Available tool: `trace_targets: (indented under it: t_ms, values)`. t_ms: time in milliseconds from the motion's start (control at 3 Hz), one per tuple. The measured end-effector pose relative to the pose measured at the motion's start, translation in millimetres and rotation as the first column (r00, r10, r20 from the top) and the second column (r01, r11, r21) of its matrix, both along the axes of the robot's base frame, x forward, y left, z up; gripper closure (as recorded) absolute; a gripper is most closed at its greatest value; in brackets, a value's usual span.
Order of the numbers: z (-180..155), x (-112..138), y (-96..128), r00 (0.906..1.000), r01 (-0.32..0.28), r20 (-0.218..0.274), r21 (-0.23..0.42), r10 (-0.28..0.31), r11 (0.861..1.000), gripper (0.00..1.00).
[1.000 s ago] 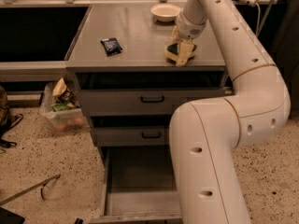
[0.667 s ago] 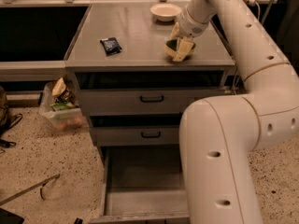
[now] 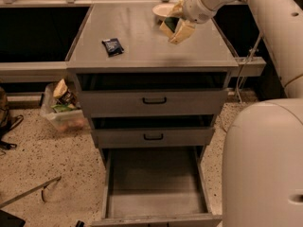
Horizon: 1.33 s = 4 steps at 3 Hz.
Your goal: Place sponge into bottom drawer
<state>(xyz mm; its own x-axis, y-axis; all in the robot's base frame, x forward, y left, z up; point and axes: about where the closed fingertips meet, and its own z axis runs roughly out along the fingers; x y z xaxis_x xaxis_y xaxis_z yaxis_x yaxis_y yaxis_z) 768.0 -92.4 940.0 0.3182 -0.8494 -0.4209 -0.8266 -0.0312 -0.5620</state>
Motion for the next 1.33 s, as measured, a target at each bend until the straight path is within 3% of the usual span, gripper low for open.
trace_targets:
  t_ms: [333,667,1000,1333]
  values:
    - [0.0,-0.1,0.0,1.0,0.0,0.0,0.0,0.0,1.0,1.0]
    - [0.3,-17.3,-1.3,0.9992,-0.001,-0.04,-0.017,0.001,1.0,1.0]
    - [27.3,-58.4,-16.6,0.9972,0.056,-0.049,0.009,-0.055,0.998,1.0]
    - [66.1,-118.1,-24.5,0.9953,0.097,-0.003,0.081,-0.097,0.992,1.0]
